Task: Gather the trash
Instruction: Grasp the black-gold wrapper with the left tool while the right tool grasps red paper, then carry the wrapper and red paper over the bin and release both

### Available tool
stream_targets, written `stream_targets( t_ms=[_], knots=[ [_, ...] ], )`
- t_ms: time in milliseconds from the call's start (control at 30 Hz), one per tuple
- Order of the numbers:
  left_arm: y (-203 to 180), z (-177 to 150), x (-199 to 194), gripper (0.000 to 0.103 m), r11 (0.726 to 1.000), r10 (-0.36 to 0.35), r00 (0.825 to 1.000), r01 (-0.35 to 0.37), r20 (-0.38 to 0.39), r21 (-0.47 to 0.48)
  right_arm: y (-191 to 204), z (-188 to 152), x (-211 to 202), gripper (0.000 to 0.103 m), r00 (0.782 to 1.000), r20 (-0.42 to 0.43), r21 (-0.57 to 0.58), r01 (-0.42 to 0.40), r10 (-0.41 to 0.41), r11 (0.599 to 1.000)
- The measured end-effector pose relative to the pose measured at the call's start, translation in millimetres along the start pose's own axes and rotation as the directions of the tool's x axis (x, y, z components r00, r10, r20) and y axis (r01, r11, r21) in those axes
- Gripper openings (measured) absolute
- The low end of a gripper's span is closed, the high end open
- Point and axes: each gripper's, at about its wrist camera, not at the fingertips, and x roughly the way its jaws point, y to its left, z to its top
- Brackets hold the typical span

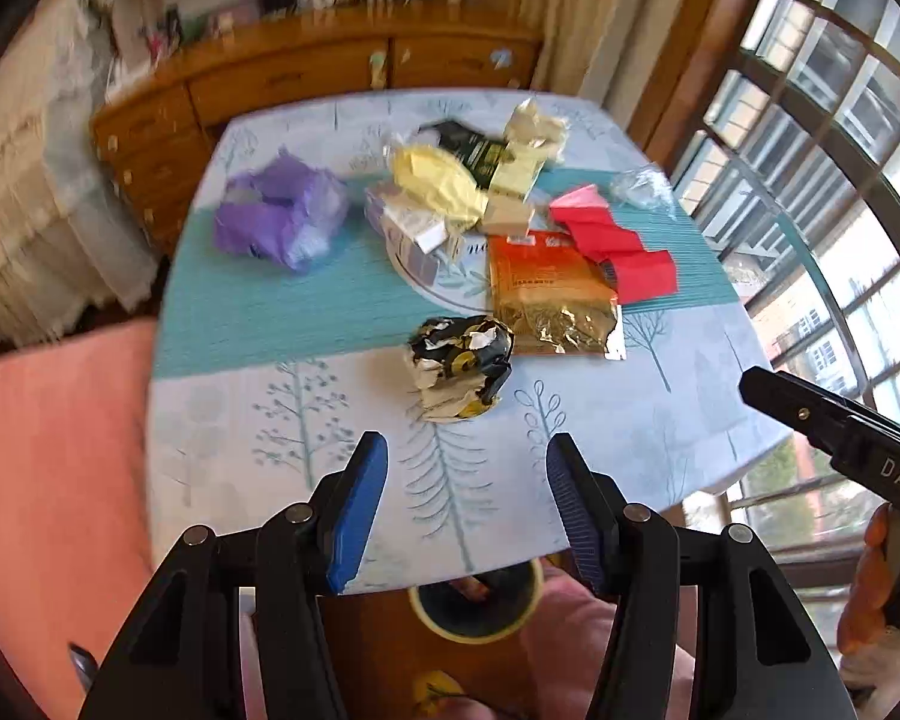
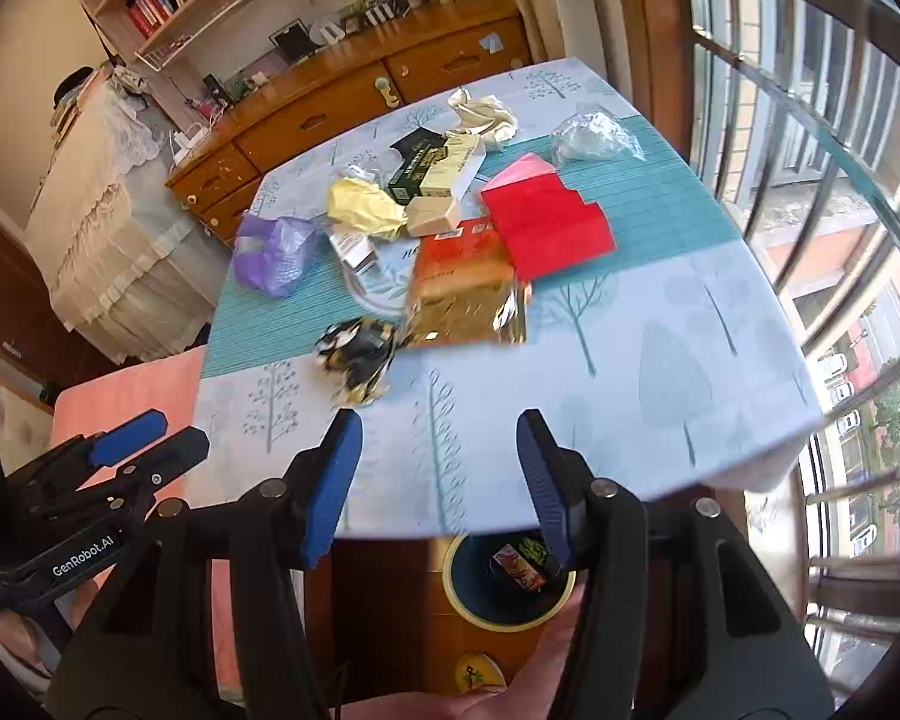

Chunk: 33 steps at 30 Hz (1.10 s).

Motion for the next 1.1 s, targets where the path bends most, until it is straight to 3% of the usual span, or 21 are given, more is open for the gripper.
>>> stream_targets(
  t_ms=[67,233,467,733,933,1100],
  knots=[
    [-0.3,19.5,28.7,0.056,0.997,-0.021,0.997,0.016,-0.072,-0.077,-19.5,29.4,18.0,0.051,0.999,-0.038,-0.004,-0.012,0.012,1.0],
    [-2.6,55.8,78.3,0.056,0.986,0.02,0.989,-0.044,-0.144,-0.161,-68.6,99.5,60.0,0.051,0.997,-0.078,-0.032,-0.024,0.022,0.999],
    [5.4,77.9,124.7,0.056,0.967,0.055,0.973,-0.108,-0.224,-0.23,-122.5,155.3,140.0,0.051,0.974,-0.224,-0.004,-0.045,0.043,0.999],
    [13.4,85.1,160.8,0.056,0.933,0.036,0.952,-0.141,-0.303,-0.33,-156.8,167.5,205.8,0.051,0.925,-0.347,0.1,-0.128,0.155,0.987],
    [11.3,94.0,171.6,0.059,0.93,0.062,0.947,-0.17,-0.316,-0.327,-154.1,162.9,224.3,0.05,0.884,-0.396,0.113,-0.222,0.249,0.968],
    [7.9,100.0,180.2,0.062,0.926,0.082,0.94,-0.195,-0.33,-0.325,-141.8,158.9,233.1,0.035,0.85,-0.426,0.128,-0.282,0.309,0.951]
  ],
)
